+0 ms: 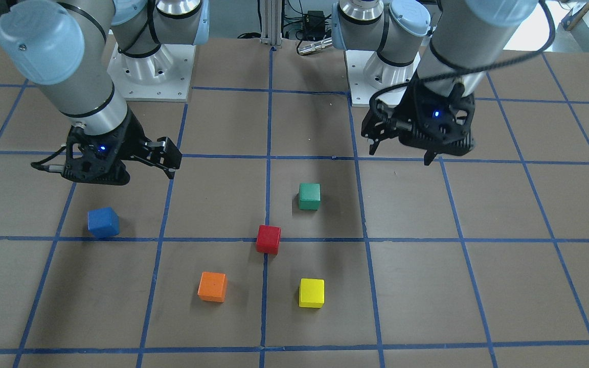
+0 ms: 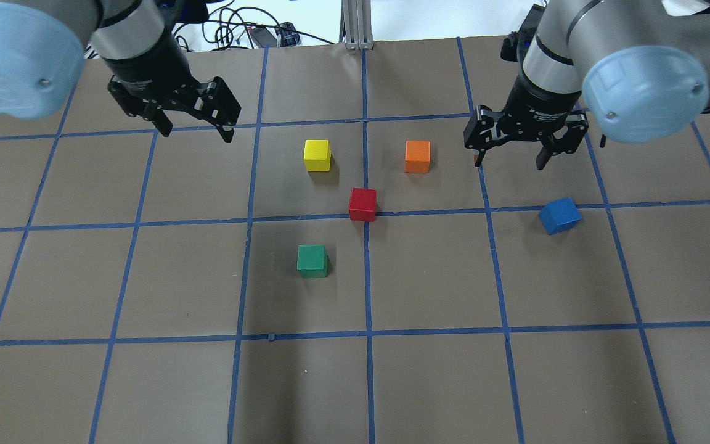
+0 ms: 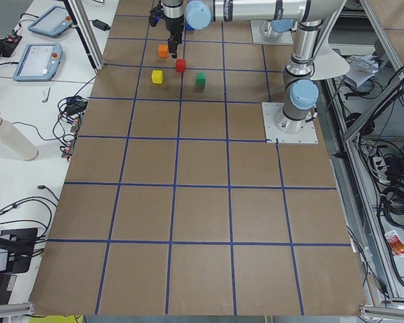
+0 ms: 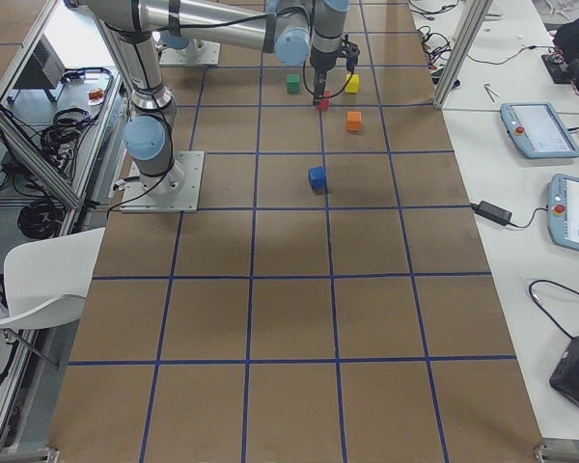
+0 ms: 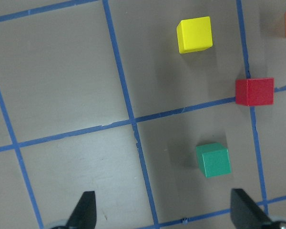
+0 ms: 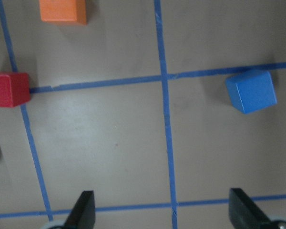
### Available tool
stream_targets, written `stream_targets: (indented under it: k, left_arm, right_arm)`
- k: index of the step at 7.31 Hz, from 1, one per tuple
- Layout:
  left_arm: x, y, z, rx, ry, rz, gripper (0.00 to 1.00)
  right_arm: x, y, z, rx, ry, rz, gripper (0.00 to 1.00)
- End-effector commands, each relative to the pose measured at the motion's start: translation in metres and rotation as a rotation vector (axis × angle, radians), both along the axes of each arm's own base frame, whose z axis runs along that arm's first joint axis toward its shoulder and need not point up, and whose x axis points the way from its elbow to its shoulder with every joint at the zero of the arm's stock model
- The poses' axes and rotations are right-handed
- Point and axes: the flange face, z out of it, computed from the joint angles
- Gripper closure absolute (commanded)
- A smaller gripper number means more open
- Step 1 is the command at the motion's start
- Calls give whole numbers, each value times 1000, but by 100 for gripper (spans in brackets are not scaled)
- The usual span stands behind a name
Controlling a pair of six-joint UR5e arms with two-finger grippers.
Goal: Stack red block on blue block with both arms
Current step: 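Reach the right gripper to the red cube and grasp it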
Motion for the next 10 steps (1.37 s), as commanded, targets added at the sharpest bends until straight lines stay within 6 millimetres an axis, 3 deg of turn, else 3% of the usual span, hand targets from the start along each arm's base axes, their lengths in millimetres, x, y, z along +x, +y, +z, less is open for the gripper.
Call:
stream_targets:
  k: [1,2,3,6,8,10]
  left_arm:
    - [10,21,19,-26,-3,11,0]
    - [32,7,21,-18,0,56,0]
    - [37,5,13,10,-3,72,0]
    - [39,7,8,11,-39,120,0]
    - [39,13,12,3,-41,153,0]
    - [39,12,10,5,-41,150,0]
  right_arm:
    - [72,-12,-37,-49,-9,27,0]
    - [95,-21,-61,-69,-25,-15,0]
    - [125,-17,-77,-72,-27,6,0]
    - [184,-13,-135,-56,-18,-72,0]
    - [205,-17,-152,-45,-13,-45,0]
    - [209,-19,-174,-16,-1,-90,0]
